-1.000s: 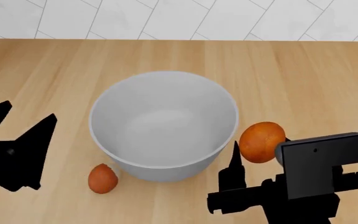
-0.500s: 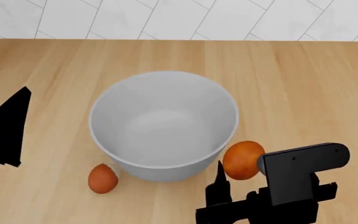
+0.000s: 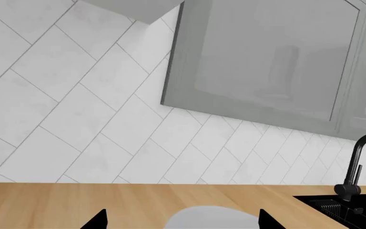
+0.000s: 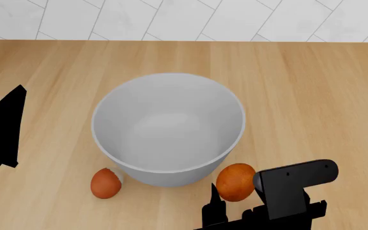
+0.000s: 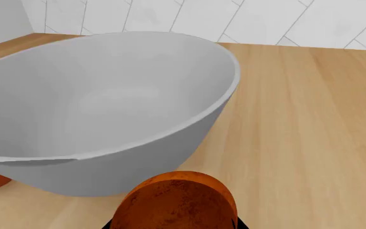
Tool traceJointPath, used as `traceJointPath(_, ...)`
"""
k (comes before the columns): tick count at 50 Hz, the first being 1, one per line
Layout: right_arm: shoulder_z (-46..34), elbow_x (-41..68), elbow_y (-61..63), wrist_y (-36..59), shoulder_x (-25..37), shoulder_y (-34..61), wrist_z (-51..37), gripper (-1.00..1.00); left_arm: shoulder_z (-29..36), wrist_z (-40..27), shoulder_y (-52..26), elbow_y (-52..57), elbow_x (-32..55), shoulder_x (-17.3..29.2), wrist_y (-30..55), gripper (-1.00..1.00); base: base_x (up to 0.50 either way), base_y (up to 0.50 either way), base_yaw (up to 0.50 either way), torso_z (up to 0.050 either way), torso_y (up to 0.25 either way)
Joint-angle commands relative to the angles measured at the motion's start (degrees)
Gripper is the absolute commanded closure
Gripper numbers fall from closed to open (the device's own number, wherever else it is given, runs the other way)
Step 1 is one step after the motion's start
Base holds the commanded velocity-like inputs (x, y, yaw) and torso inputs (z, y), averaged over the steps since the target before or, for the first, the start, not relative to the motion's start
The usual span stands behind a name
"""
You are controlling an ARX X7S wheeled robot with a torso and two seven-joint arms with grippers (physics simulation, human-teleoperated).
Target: Place the eggs and milk next to the bowl.
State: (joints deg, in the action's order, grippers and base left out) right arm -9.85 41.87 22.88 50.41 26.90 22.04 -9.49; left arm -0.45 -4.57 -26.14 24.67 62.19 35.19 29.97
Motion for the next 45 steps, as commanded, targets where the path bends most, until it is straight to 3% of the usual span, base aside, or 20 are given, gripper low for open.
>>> traceJointPath(1, -1.2, -1.3, -1.5, -0.6, -0.2, -0.2, 2.2, 1.00, 0.1, 0.1, 0.4, 0.1, -0.6, 0.0, -0.5, -1.00, 0.00, 0.00, 0.00, 0.000, 0.000)
traceJointPath(45, -5.5, -4.1, -11.2, -4.3, -2.4, 3.2, 5.9, 1.00, -0.2, 0.3, 1.2, -0.3, -0.6, 0.3, -1.4, -1.00, 0.00, 0.00, 0.00, 0.000, 0.000)
